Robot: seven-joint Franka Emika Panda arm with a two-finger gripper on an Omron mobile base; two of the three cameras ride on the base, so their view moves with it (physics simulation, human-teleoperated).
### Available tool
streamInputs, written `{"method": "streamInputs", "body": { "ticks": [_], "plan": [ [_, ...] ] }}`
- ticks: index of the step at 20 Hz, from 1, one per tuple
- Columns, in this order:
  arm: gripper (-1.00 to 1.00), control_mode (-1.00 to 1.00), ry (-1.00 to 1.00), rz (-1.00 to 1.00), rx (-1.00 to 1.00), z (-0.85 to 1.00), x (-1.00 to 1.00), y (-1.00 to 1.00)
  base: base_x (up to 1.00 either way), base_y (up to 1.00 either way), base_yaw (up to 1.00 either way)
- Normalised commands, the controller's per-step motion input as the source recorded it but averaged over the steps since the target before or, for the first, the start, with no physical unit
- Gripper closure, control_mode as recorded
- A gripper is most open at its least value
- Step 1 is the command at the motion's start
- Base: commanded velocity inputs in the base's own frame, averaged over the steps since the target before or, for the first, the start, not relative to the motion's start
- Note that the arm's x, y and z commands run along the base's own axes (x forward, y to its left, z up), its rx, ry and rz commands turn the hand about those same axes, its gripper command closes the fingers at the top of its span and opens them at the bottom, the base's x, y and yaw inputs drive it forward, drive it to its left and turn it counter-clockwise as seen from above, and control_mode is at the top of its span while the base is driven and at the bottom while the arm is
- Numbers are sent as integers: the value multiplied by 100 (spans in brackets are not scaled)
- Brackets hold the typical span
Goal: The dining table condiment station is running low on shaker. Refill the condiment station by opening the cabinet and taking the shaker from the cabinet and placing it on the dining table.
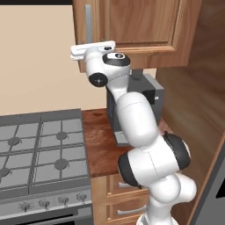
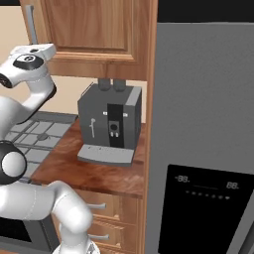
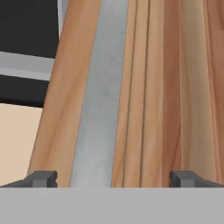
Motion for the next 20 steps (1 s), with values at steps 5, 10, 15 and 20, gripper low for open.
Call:
{"method": "streamInputs", "body": {
  "ticks": [5,10,15,20],
  "plan": [
    [-100,-100,0,-4,-3,-5,52,52,0,0,0],
    [100,-100,0,0,0,-2,46,1,0,0,0],
    [100,-100,1,0,0,-2,46,2,0,0,0],
    [100,-100,7,0,-1,0,48,27,0,0,0]
  ]
}}
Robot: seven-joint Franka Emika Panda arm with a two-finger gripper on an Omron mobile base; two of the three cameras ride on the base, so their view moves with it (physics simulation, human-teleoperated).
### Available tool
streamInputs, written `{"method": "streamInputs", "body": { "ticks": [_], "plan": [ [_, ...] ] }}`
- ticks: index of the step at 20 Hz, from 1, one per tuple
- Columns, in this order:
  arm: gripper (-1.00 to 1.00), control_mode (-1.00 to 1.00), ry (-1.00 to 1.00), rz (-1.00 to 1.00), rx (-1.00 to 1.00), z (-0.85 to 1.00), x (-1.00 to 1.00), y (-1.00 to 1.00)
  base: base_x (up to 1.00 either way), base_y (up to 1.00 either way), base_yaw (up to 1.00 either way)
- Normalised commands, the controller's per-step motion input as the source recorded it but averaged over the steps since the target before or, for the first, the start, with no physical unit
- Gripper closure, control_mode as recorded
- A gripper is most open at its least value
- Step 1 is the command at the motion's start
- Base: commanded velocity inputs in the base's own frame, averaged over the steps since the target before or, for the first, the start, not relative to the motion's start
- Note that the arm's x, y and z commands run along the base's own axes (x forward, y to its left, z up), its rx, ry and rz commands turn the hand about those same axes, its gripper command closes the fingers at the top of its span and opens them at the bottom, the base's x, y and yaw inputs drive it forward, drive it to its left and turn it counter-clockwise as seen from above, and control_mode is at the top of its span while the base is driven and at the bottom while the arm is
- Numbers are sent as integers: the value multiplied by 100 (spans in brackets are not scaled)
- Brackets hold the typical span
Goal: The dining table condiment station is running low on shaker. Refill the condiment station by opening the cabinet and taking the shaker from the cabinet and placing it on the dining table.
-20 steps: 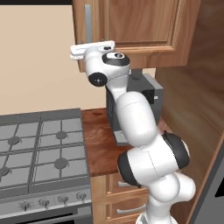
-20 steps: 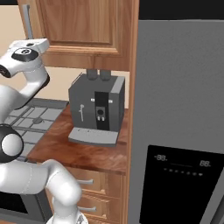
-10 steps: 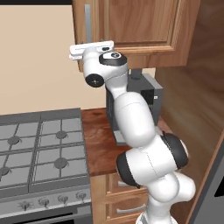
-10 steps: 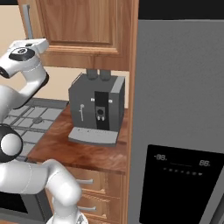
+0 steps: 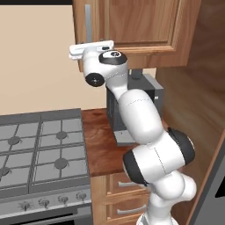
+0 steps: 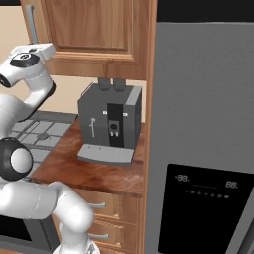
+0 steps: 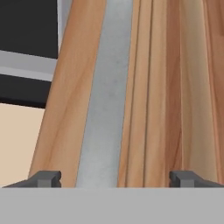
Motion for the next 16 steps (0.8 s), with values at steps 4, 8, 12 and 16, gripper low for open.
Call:
{"method": "streamInputs", "body": {
  "ticks": [4,8,12,16],
  "plan": [
    [100,-100,12,-5,-5,0,19,50,0,0,0],
    [100,-100,6,-9,-11,0,9,60,0,0,0],
    [100,-100,4,-12,-8,0,0,51,0,0,0],
    [100,-100,4,-3,-1,-11,0,4,0,0,0]
  ]
}}
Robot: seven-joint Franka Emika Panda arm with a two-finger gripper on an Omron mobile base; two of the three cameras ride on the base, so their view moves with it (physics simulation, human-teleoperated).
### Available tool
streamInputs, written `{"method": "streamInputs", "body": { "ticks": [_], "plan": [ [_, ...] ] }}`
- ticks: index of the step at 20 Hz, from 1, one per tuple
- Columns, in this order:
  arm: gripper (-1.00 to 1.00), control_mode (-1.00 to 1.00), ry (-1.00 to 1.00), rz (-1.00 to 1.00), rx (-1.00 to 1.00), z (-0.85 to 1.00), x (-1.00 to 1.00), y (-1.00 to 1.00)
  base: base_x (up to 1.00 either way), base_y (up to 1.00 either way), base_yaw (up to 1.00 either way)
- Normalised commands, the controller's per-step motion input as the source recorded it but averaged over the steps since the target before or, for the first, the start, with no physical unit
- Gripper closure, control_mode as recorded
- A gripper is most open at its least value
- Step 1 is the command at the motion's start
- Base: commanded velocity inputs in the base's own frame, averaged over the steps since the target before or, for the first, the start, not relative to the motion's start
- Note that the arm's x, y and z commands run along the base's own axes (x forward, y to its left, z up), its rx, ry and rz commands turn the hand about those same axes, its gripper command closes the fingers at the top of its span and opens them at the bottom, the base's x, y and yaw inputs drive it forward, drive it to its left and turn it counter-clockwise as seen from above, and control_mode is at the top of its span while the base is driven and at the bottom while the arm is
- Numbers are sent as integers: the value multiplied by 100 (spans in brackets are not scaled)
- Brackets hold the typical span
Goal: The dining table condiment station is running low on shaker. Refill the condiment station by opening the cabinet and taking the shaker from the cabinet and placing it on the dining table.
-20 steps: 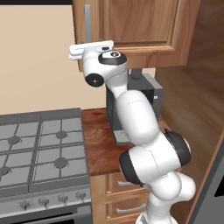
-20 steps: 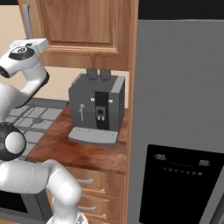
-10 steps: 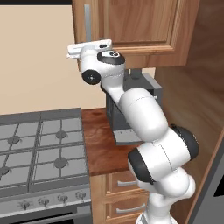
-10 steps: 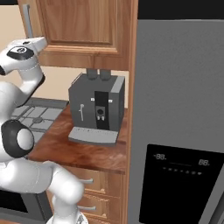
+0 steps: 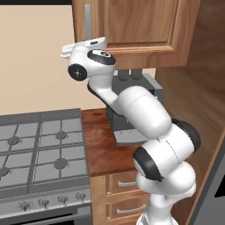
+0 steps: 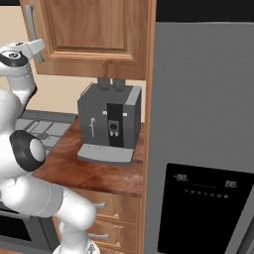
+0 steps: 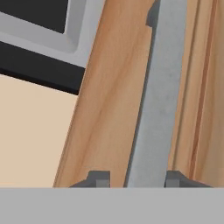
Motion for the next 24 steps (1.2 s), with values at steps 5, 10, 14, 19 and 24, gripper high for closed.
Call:
{"method": "streamInputs", "body": {
  "ticks": [5,10,14,19,24],
  "plan": [
    [100,-100,6,0,1,-31,2,-16,0,0,0],
    [100,-100,0,2,3,-19,0,-33,0,0,0],
    [100,-100,10,7,0,-1,-1,-2,0,0,0],
    [100,-100,6,8,0,0,-31,0,0,0,0],
    [100,-100,2,1,0,0,-72,0,0,0,0]
  ]
}}
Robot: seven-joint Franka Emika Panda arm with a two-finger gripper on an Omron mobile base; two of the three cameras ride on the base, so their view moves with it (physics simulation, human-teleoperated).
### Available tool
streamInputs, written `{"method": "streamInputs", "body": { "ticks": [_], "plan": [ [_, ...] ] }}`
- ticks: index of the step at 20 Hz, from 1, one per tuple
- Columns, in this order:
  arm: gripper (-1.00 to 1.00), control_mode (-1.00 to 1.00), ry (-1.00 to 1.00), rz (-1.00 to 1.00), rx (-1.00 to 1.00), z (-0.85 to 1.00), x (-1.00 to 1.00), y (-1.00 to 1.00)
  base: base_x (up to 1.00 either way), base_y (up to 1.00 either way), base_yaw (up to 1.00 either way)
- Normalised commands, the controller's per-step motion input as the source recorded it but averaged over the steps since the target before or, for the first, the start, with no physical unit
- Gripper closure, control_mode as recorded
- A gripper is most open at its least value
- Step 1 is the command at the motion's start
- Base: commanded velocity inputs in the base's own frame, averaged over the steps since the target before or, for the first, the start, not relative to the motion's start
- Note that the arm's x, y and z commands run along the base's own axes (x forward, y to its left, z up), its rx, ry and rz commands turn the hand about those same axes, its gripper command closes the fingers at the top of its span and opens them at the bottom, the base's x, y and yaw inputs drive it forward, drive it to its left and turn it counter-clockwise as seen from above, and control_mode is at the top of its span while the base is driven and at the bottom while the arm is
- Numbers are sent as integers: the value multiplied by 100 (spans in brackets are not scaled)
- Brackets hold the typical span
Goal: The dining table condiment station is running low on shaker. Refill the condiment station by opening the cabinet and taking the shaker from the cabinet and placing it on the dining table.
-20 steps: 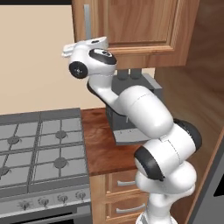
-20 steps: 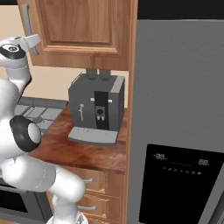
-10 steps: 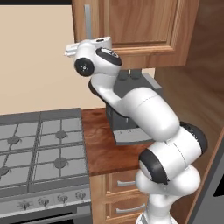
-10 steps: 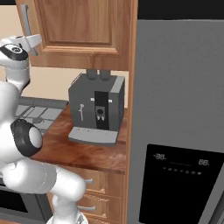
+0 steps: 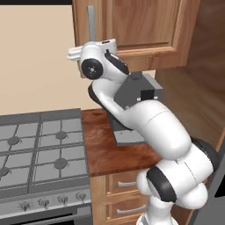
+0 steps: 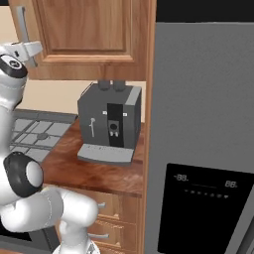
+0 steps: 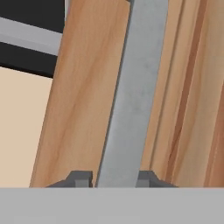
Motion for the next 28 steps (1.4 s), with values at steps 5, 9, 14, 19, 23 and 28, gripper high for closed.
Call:
{"method": "streamInputs", "body": {
  "ticks": [5,9,14,19,23,28],
  "plan": [
    [100,-100,0,0,0,0,-100,-12,0,0,0],
    [100,-100,0,0,5,0,-100,-28,0,0,0],
    [100,-100,0,-8,13,0,-100,-39,0,0,0],
    [100,-100,0,-9,13,0,-100,-40,0,0,0],
    [100,-100,-2,-9,13,0,-100,-42,0,0,0],
    [-100,-100,-1,-5,8,-7,-76,-24,0,0,0]
  ]
}}
